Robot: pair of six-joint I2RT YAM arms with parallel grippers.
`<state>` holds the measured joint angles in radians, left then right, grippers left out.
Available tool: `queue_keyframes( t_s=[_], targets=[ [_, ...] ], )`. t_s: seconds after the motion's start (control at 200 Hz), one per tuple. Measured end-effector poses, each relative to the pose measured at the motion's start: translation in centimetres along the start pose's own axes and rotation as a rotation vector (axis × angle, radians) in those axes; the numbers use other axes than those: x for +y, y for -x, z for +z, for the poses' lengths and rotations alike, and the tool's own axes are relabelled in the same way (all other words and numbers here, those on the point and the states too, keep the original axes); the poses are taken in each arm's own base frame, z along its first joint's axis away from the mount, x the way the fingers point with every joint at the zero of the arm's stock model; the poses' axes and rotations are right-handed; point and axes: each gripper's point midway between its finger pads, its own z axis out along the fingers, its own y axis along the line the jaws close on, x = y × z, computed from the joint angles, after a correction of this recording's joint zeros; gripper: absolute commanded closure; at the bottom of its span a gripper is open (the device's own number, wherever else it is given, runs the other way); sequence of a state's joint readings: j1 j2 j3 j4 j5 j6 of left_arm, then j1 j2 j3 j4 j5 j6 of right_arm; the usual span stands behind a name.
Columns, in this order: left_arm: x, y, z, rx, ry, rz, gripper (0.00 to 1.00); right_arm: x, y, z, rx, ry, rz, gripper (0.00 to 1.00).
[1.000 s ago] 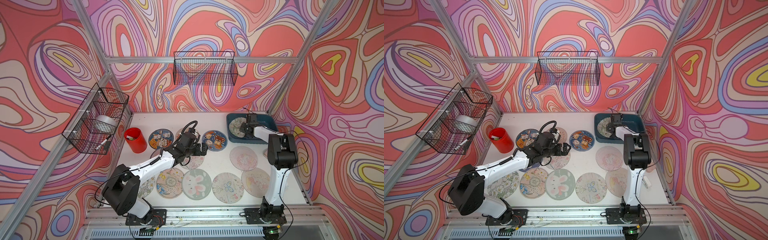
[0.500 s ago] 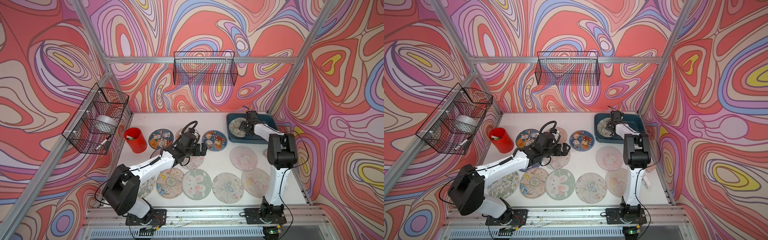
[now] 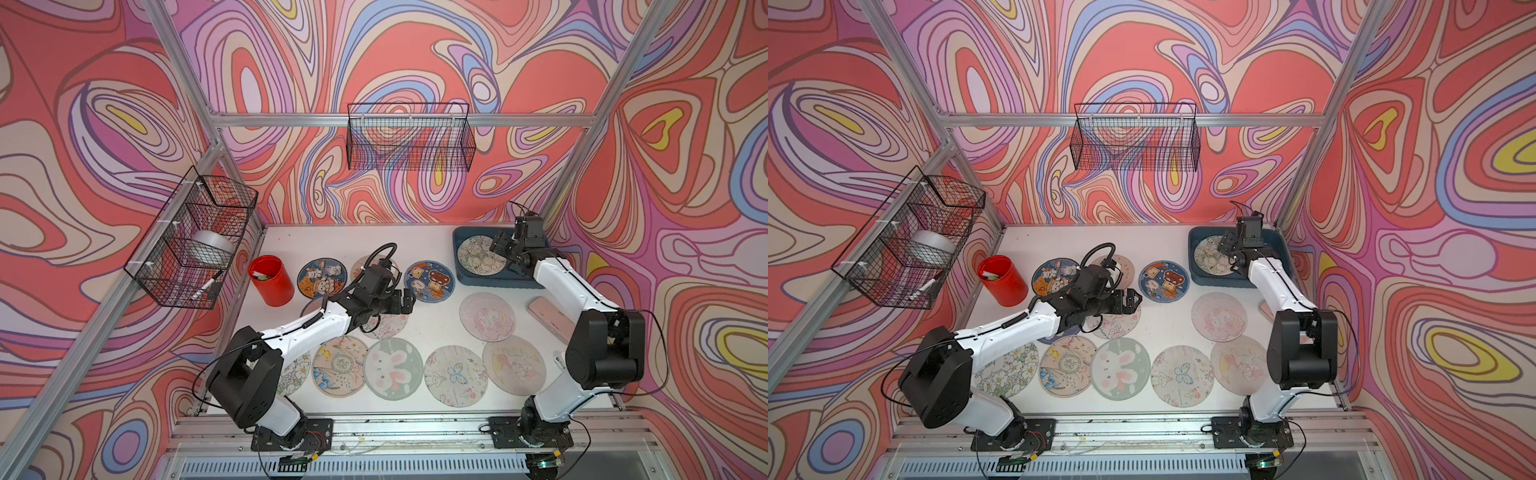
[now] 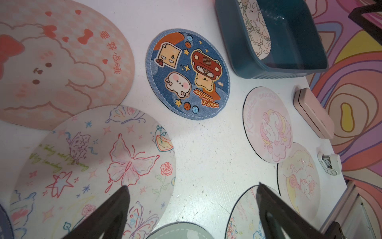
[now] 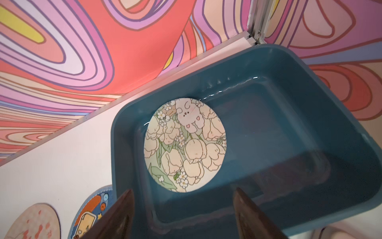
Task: Put the coasters into the storage box
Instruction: Place the coaster in the storage box, then pick up the coaster from the center of the board.
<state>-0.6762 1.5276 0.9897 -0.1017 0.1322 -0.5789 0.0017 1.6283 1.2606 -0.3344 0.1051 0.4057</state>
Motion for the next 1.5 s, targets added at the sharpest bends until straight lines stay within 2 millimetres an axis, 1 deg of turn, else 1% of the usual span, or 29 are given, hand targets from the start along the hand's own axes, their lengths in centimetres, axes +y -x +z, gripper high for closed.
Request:
queue_keyframes(
  t_s=[0.045, 0.135, 0.205, 0.3, 0.356, 0.421, 0.491, 0.596, 0.721, 0.831, 0.966, 1.077, 1.222, 1.357, 1.502],
  targets=[
    [-0.2, -0.2, 0.1, 0.008, -0.007, 0.002, 0.04, -0.3, -1.3, -0.4, 0.025, 0.005, -0.002, 0.24],
    [-0.8, -0.5, 0.3, 0.025, -0.027, 0.011, 0.04, -1.5, -4.9, -1.3, 0.1, -0.003, -0.002, 0.24],
    [-1.4, -0.9, 0.6, 0.042, -0.044, 0.019, 0.04, -2.5, -7.3, -2.2, 0.146, -0.013, -0.002, 0.24],
    [-2.3, -1.5, 1.4, 0.072, -0.065, 0.029, 0.05, -3.5, -9.6, -3.7, 0.185, -0.025, 0.004, 0.23],
    [-3.0, -2.1, 2.0, 0.096, -0.08, 0.036, 0.05, -3.9, -10.4, -4.4, 0.195, -0.028, 0.008, 0.23],
    [-3.9, -2.8, 2.8, 0.127, -0.097, 0.047, 0.06, -4.4, -11.2, -4.9, 0.212, -0.035, 0.013, 0.22],
    [-5.0, -3.5, 3.8, 0.16, -0.113, 0.064, 0.06, -4.8, -12.1, -4.9, 0.24, -0.044, 0.018, 0.2],
    [-7.4, -4.5, 5.2, 0.203, -0.141, 0.111, 0.06, -5.7, -13.6, -4.7, 0.284, -0.052, 0.043, 0.2],
    [-10.1, -5.4, 6.2, 0.23, -0.18, 0.164, 0.06, -7.6, -15.1, -4.2, 0.339, -0.076, 0.098, 0.2],
    [-11.6, -6.3, 7.1, 0.254, -0.208, 0.191, 0.06, -8.8, -16.6, -3.7, 0.391, -0.094, 0.138, 0.2],
    [-12.1, -7.4, 8.8, 0.289, -0.216, 0.209, 0.06, -9.6, -18.4, -3.1, 0.451, -0.112, 0.155, 0.2],
    [-12.2, -8.3, 10.0, 0.312, -0.213, 0.23, 0.06, -9.9, -19.5, -3.0, 0.482, -0.122, 0.159, 0.2],
    [-12.8, -9.4, 11.1, 0.34, -0.226, 0.254, 0.06, -9.9, -20.0, -3.0, 0.497, -0.118, 0.162, 0.2],
    [-13.3, -9.7, 11.9, 0.351, -0.235, 0.268, 0.06, -9.7, -20.4, -2.8, 0.511, -0.101, 0.167, 0.21],
    [-13.2, -9.9, 12.5, 0.365, -0.225, 0.271, 0.06, -9.3, -20.9, -2.6, 0.524, -0.076, 0.174, 0.21]
  ],
)
